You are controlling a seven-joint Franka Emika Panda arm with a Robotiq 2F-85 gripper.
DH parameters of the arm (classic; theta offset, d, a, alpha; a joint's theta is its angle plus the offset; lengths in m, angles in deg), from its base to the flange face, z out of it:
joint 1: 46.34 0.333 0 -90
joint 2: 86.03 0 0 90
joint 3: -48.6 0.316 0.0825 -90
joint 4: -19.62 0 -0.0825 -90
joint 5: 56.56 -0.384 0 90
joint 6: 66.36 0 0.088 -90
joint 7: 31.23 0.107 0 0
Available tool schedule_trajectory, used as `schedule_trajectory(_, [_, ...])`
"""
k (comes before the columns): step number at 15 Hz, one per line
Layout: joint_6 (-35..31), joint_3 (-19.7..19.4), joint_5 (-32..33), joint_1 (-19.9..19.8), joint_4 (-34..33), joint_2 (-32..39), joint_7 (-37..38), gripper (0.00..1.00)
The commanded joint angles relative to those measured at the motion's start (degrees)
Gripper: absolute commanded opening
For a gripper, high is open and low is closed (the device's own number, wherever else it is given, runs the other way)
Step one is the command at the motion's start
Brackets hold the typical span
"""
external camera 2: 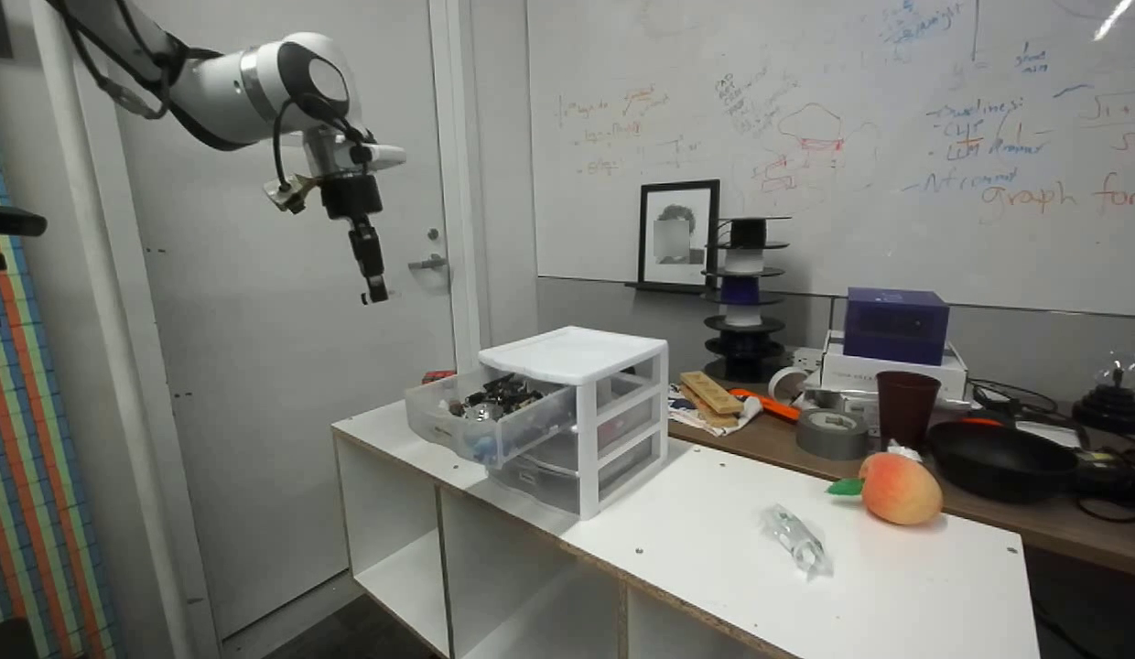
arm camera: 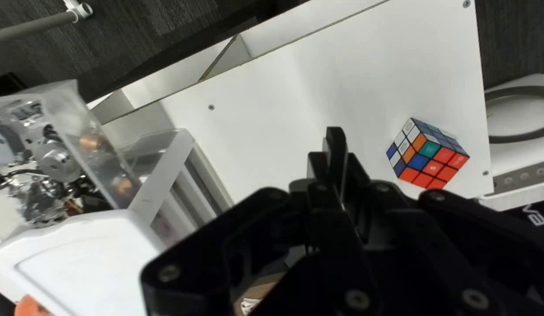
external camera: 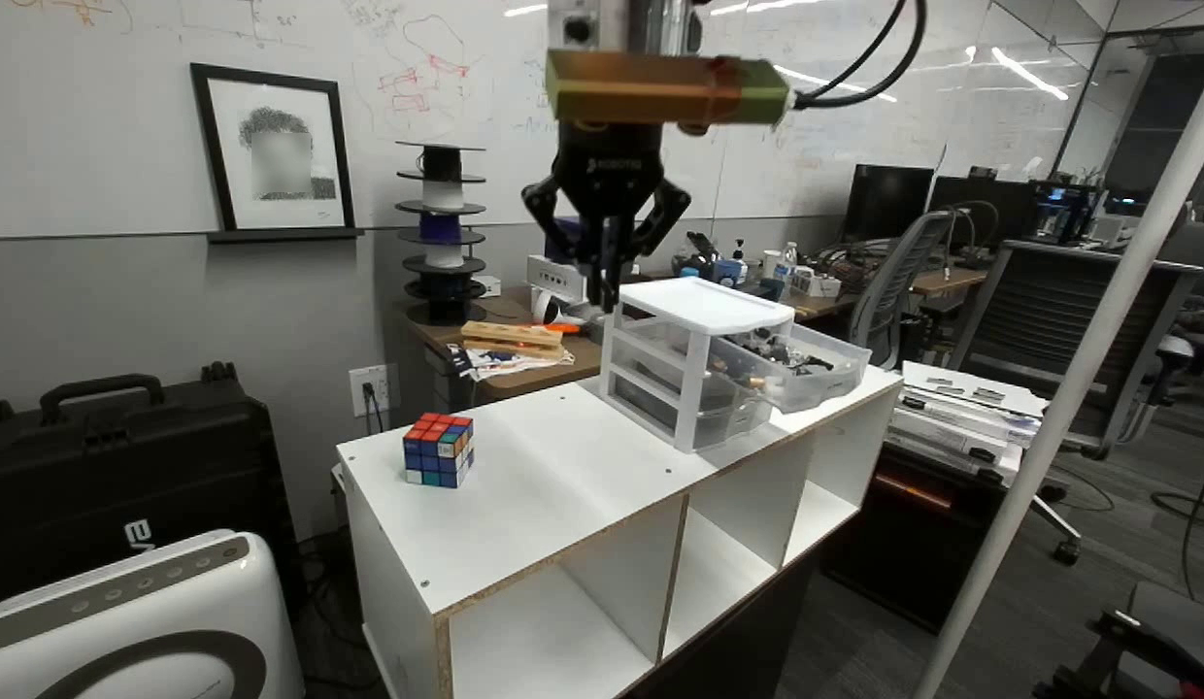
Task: Put the black object and the tissue into the drawer then close it.
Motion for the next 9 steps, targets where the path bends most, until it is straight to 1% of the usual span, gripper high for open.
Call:
schedule_trajectory(1, [-2.12, 1.29, 1.73, -3.55, 11.72, -13.76, 2.98, 0.03])
schedule_trajectory(3, [-1.87, 1.22, 1.14, -6.76, 16.34, -19.51, 3.56, 0.03])
schedule_trajectory(5, [-2.54, 0.75, 2.33, -10.58, 21.06, -24.48, 3.35, 0.03])
schedule_trajectory(7, [-5.43, -0.43, 2.53, -15.3, 25.2, -27.7, 1.77, 0.03])
schedule_trajectory(9, [-9.81, -1.9, 2.03, -19.72, 27.93, -28.28, -0.38, 0.03])
